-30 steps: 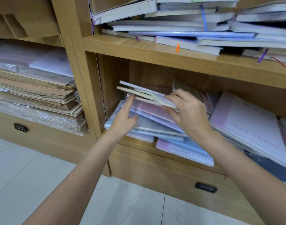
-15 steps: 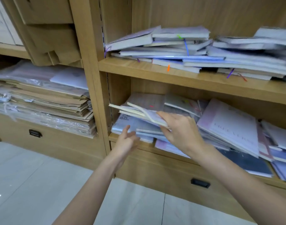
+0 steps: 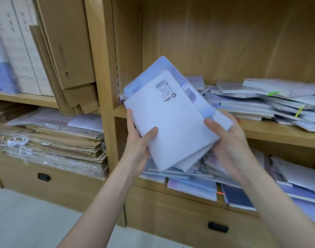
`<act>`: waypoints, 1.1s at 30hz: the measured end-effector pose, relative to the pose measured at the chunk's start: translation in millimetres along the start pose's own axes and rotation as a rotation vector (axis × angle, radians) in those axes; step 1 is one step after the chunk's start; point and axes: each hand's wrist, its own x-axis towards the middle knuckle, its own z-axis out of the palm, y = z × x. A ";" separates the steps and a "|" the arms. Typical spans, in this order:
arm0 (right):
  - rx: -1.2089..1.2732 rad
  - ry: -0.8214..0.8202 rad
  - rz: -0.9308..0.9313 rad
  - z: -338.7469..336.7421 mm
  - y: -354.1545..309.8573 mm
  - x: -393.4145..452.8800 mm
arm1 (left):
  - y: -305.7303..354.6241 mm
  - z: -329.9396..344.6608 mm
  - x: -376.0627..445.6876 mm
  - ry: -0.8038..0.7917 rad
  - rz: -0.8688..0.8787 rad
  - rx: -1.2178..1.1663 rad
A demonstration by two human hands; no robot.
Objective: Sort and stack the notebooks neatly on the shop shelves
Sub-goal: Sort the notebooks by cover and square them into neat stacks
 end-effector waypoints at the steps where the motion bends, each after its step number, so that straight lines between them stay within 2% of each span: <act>1: -0.064 0.012 -0.001 -6.6 -9.7 10.6 | 7.6 1.6 10.1 -0.028 0.013 0.052; 4: -0.506 -0.041 -0.075 -12.1 -20.5 37.1 | 22.2 14.4 38.0 -0.096 0.019 0.151; 6: -0.739 -0.099 -0.200 -5.4 -21.1 56.2 | 32.1 30.4 55.7 -0.024 -0.022 0.134; 7: -0.736 -0.095 -0.235 -0.8 -25.2 67.6 | 40.1 40.4 64.5 0.007 -0.050 0.142; 9: -0.545 -0.005 -0.214 7.2 -37.5 92.5 | 57.1 58.1 81.4 0.022 -0.064 0.180; 11: -0.382 0.129 -0.173 15.2 -50.9 122.1 | 68.8 65.8 100.8 0.054 0.009 0.235; 13: -0.352 0.227 -0.106 24.2 -54.8 150.5 | 67.5 61.3 115.2 0.085 0.087 0.400; 16: -0.426 0.225 0.082 32.1 -48.1 182.5 | 48.5 46.6 120.7 0.018 0.160 0.760; 19: -0.676 0.182 0.133 32.5 -40.3 192.4 | 34.4 36.5 125.4 -0.021 0.183 0.915; 21: -0.807 0.173 0.096 27.7 -38.8 195.3 | 36.6 36.3 131.3 0.042 0.244 0.932; 24: -0.849 0.141 0.044 18.6 -40.5 191.0 | 45.5 39.3 139.4 0.232 0.260 0.761; 26: -1.013 0.027 -0.075 12.8 -41.9 185.8 | 48.5 40.7 141.7 0.272 0.226 0.690; 29: -1.236 -0.212 -0.187 12.2 -41.2 175.0 | 49.7 45.1 134.1 0.206 0.251 0.699; 31: -1.280 -0.180 -0.257 12.1 -40.0 173.8 | 50.6 48.8 126.5 0.102 0.361 0.753; 33: -1.325 -0.055 -0.408 14.7 -39.3 175.2 | 53.4 53.6 121.9 -0.005 0.448 0.803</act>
